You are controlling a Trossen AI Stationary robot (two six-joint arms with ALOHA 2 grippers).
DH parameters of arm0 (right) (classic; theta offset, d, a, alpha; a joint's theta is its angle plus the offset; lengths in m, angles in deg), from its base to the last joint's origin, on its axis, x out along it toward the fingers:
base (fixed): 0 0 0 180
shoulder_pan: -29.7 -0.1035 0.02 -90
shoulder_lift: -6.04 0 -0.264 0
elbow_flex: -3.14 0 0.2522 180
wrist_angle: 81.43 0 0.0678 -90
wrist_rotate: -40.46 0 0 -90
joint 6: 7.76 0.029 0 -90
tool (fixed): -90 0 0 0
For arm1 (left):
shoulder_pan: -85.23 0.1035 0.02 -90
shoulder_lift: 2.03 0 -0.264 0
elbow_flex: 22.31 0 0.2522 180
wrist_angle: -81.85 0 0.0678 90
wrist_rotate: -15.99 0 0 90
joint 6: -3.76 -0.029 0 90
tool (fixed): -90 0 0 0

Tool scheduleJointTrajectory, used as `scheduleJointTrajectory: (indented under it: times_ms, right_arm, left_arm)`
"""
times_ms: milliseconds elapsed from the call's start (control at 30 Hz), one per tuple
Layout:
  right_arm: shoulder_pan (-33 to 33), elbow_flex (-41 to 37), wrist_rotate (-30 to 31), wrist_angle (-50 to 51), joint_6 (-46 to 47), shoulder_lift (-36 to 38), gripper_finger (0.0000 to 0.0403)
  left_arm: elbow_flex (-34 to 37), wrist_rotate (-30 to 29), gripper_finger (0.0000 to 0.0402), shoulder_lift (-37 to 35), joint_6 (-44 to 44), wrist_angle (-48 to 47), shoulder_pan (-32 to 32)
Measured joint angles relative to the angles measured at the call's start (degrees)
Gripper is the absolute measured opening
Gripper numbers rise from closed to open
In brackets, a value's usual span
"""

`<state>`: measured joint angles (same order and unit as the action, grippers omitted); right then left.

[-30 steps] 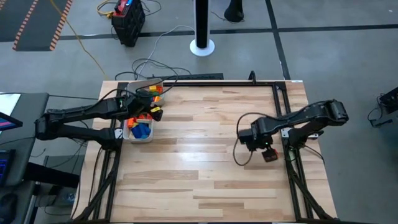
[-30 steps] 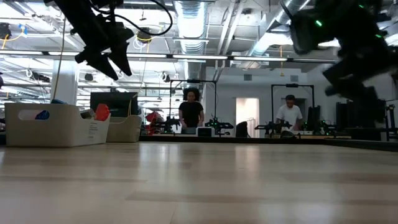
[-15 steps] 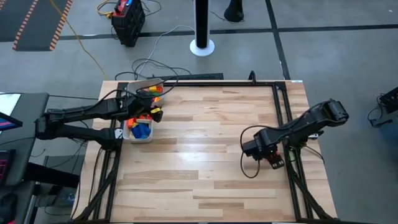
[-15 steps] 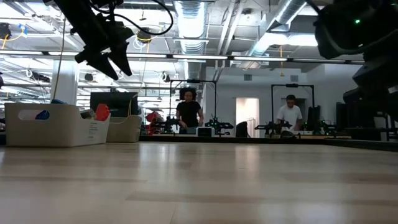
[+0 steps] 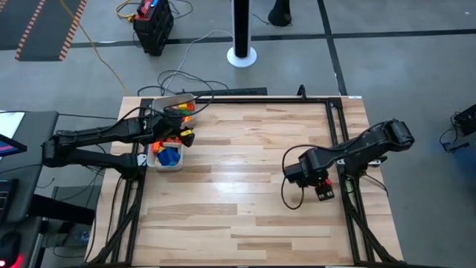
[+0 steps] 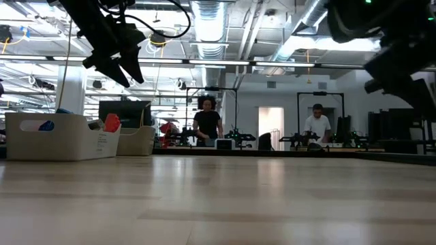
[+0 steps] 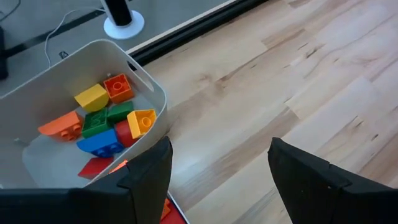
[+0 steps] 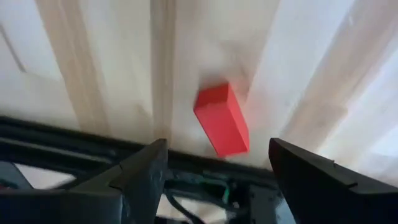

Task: Sort blocks by size
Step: Put the large red wooden block into the white bin

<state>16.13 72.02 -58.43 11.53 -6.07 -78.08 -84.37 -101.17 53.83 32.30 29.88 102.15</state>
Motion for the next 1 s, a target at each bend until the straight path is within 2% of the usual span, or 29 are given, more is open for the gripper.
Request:
scheduleJointTrajectory:
  times_ms: [233, 467, 1000]
  right_arm:
    - [1.4, -0.1, -0.9, -0.4, -2.6, -7.6, 0.0311]
    - [-0.4, -0.1, -1.0, 1.3, -6.1, -17.4, 0.0311]
    - [-2.7, 0.0, 0.2, -5.3, -4.1, -28.9, 0.0306]
  left_arm:
    - [0.0, 0.0, 0.0254, 0.0, -2.9, 0.2, 0.0]
    - [0.0, 0.0, 0.0254, 0.0, -5.0, -0.8, 0.0]
    - [0.0, 0.0, 0.0254, 0.0, -8.9, -6.8, 0.0]
